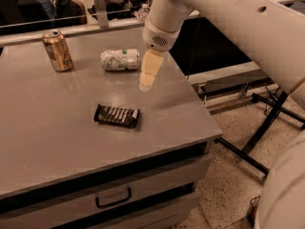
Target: Place 7up can upright
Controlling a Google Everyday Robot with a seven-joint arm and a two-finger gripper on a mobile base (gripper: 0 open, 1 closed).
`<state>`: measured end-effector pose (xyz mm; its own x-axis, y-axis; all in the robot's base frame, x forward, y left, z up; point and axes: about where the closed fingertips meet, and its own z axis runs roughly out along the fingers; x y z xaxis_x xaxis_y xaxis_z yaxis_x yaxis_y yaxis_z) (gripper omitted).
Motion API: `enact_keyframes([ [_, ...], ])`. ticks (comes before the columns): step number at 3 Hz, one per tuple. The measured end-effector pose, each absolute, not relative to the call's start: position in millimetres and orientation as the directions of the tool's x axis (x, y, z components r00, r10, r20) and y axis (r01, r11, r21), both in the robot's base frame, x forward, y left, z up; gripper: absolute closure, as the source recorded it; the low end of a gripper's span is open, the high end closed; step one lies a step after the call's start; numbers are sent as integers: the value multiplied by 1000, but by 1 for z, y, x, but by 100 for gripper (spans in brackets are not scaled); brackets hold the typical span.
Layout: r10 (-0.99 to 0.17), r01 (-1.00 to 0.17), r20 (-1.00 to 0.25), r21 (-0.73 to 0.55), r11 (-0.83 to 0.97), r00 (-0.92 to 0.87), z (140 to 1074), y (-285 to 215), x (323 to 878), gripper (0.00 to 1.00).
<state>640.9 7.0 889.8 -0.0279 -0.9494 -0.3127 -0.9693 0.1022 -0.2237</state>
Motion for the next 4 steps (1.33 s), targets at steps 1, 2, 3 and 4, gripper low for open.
enact_keyframes([
  [1, -959, -956, -282, -278, 95, -14, 888, 21, 652, 0],
  [2, -966, -941, -260, -327, 89, -1, 899, 25, 667, 0],
  [3, -970, -942, -237, -334, 38, 45, 904, 47, 678, 0],
  [4, -973, -949, -220, -314, 0, 73, 894, 68, 689, 0],
])
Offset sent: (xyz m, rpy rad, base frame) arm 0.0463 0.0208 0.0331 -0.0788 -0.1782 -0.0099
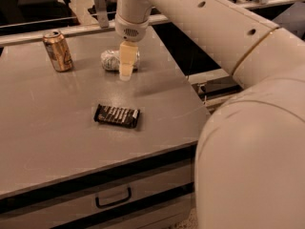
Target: Place 7up can upright
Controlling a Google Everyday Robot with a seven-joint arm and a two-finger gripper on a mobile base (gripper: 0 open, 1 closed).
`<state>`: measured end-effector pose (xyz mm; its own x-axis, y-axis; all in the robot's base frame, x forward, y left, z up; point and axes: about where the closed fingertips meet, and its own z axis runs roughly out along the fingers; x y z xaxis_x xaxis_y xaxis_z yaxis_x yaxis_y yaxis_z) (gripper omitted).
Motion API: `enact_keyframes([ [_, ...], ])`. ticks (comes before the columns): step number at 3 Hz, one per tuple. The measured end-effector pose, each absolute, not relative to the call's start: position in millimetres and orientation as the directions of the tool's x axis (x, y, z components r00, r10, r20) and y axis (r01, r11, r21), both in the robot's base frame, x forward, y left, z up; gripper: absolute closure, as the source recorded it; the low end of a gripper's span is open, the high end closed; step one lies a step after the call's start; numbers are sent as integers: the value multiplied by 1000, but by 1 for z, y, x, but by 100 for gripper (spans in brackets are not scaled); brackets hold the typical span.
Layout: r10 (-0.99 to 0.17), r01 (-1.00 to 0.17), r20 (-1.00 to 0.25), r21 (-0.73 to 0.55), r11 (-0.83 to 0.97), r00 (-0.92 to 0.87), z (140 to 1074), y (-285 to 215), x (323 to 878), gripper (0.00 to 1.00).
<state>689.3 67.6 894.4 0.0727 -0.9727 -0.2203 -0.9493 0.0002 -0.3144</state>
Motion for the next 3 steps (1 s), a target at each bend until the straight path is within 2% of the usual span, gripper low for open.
enact_keyframes([
  [3, -977, -969, -194, -245, -38, 87, 867, 114, 718, 0],
])
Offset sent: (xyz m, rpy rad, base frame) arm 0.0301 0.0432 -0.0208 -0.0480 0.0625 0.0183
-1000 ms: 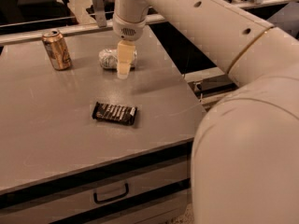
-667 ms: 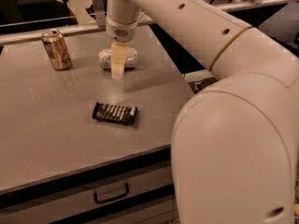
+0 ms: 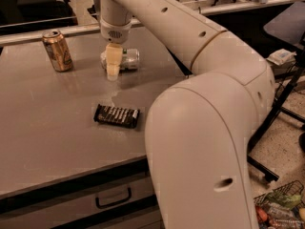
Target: Place 7up can upright
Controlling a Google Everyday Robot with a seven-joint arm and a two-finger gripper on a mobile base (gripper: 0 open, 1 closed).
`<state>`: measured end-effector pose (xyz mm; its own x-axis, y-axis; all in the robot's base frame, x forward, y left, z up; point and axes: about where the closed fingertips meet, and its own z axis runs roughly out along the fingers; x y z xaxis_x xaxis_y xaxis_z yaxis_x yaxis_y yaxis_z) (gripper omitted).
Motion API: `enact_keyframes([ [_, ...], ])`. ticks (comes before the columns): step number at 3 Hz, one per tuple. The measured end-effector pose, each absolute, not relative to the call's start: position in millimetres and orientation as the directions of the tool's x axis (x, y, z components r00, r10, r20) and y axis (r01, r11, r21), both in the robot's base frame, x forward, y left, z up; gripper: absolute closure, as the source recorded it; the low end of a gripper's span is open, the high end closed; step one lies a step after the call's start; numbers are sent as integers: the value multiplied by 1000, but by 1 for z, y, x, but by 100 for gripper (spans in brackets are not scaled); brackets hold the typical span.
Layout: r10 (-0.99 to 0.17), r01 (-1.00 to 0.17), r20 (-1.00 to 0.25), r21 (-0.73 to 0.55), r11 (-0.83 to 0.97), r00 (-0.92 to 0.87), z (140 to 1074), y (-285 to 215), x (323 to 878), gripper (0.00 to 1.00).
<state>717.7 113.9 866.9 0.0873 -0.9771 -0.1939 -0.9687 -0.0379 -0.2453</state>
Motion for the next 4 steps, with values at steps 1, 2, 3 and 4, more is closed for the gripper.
enact_keyframes([
  [1, -975, -978, -203, -204, -48, 90, 856, 123, 725, 25],
  [2, -974, -981, -207, -187, -57, 96, 851, 129, 728, 48],
  [3, -960, -975, -251, -208, -75, 127, 874, 129, 724, 69],
  [4, -907, -963, -373, -252, -101, 193, 913, 126, 708, 95],
])
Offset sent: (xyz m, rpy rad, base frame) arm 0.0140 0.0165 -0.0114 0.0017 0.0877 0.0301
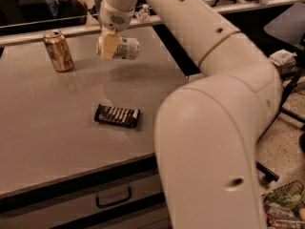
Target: Place 7up can upright
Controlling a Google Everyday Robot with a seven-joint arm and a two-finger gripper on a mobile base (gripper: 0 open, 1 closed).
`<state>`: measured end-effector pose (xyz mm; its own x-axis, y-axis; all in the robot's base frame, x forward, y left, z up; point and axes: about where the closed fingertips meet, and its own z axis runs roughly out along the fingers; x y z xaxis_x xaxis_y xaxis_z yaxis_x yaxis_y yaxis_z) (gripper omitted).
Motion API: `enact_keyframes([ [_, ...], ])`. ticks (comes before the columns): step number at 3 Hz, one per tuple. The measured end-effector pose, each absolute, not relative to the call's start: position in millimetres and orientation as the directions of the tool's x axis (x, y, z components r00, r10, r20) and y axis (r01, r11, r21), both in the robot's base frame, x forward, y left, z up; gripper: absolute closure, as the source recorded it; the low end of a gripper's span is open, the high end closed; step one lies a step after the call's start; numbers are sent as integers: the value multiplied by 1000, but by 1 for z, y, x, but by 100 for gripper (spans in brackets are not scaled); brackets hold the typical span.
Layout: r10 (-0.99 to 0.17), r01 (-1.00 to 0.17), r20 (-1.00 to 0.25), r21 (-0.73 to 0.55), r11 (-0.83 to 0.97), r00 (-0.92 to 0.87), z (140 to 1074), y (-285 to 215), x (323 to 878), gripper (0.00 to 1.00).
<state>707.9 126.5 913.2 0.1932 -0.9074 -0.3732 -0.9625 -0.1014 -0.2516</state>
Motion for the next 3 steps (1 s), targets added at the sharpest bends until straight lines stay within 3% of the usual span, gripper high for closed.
enact_keyframes([
  [2, -608, -969, -765, -243, -35, 214, 935, 118, 676, 100],
  [3, -455, -974, -868, -228, 14, 197, 940, 108, 667, 100],
])
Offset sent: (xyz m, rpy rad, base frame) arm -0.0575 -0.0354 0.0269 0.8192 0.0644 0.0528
